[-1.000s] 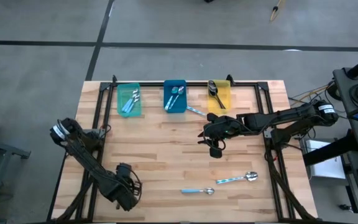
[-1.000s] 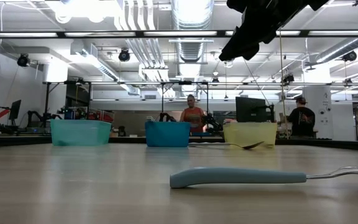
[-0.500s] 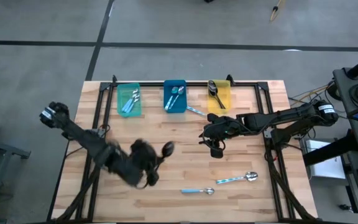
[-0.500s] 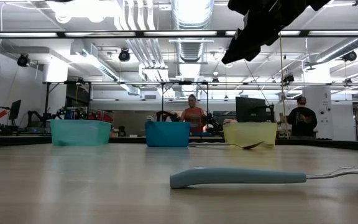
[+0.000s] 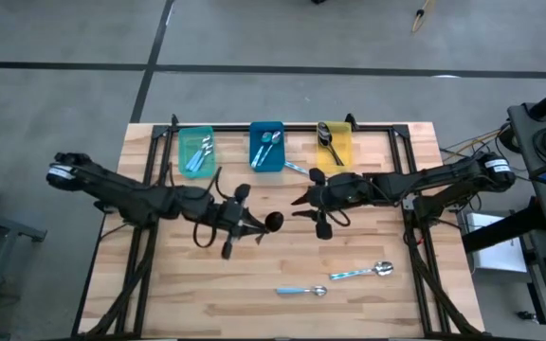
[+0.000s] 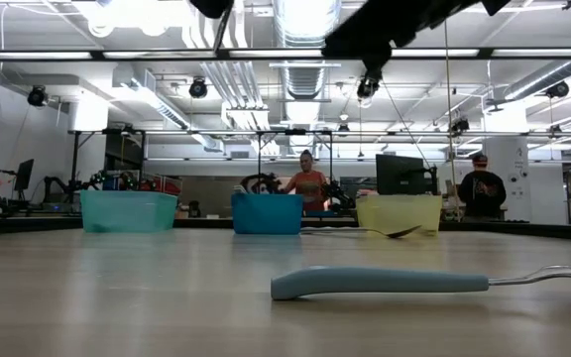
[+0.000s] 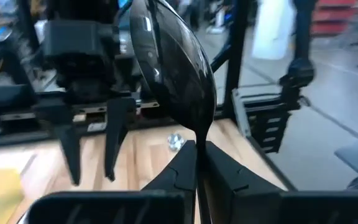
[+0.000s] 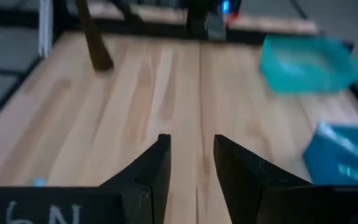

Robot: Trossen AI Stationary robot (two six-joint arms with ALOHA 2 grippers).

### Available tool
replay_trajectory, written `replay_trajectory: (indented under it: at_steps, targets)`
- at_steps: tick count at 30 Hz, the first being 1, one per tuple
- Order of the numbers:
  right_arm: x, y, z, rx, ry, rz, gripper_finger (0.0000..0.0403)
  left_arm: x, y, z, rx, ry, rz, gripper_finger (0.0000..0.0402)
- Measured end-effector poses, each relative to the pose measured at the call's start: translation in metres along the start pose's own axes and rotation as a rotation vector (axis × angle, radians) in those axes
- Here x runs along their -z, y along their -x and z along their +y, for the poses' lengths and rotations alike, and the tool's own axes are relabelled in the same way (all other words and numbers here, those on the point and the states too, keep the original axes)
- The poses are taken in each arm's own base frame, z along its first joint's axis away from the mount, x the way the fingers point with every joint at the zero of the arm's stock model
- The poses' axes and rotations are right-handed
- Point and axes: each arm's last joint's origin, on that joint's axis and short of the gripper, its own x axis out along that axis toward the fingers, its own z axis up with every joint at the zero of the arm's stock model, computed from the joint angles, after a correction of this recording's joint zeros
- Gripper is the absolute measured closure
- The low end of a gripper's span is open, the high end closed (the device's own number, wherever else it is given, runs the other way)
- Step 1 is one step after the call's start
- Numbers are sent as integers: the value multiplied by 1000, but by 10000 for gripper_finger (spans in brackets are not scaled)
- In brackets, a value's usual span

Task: Sort silverware by color (type)
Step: Put the black spoon into the yellow bin

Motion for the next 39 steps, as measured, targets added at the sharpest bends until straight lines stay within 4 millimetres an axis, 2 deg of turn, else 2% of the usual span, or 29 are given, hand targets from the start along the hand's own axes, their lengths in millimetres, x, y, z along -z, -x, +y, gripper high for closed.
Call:
replay_trajectory:
  at_steps: [6,11,17,22,26,30,34,39]
  targets:
    - [-7,-6,7,-16,59,-95,291,19,4,10,98,-70,-68,401]
    - [-22,-6,13,-31,126,-270,291,24,6,10,115,-153,-111,401]
    - [-34,-17,19,-153,177,-490,291,21,8,6,260,-237,-172,399]
    - [-31,-30,20,-183,139,-538,291,21,8,5,291,-268,-185,400]
    - [-32,-33,21,-199,88,-538,287,25,8,4,334,-262,-148,400]
    - [-34,-32,25,-234,55,-539,263,25,9,2,405,-270,-158,401]
    - [-39,-33,29,-359,36,-541,223,25,9,2,404,-272,-155,401]
    - [-44,-44,31,-397,22,-521,184,28,7,3,390,-269,-139,401]
